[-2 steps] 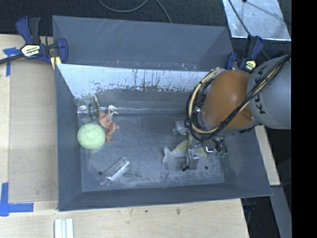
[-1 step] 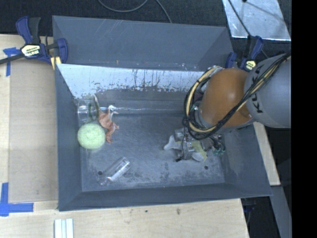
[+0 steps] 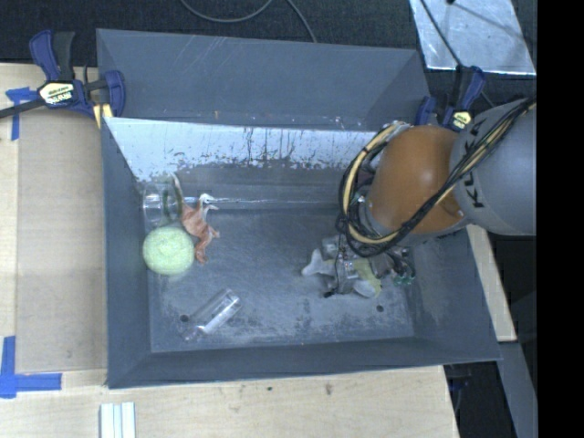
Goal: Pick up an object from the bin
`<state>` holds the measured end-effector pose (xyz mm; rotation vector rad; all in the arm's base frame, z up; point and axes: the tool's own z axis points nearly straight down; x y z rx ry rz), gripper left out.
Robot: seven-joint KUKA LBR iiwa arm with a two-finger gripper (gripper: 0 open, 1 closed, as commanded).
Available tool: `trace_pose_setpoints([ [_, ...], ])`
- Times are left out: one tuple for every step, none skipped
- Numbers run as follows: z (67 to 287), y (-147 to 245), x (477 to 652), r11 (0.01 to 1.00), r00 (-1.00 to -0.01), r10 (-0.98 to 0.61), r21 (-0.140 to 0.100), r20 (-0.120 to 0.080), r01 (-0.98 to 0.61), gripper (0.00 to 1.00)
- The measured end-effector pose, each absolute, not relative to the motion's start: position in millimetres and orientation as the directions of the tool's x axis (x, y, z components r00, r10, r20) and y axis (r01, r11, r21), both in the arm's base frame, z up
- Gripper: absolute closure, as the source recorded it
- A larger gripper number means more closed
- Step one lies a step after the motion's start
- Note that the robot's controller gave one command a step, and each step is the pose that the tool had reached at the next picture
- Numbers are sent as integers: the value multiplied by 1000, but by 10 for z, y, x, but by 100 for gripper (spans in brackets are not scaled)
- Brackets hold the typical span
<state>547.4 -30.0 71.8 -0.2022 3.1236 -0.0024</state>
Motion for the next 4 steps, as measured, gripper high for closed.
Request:
trace_pose_setpoints([
  [754,-299,5465,992,-992,-128,-1,-7,-128,100],
  [907,-297,5447,992,-992,-128,1,2,-128,100],
  [1141,-296,5447,992,-992,-128,1,3,-128,100],
  [1376,-297,5464,992,-992,-128,0,-3,-128,100],
])
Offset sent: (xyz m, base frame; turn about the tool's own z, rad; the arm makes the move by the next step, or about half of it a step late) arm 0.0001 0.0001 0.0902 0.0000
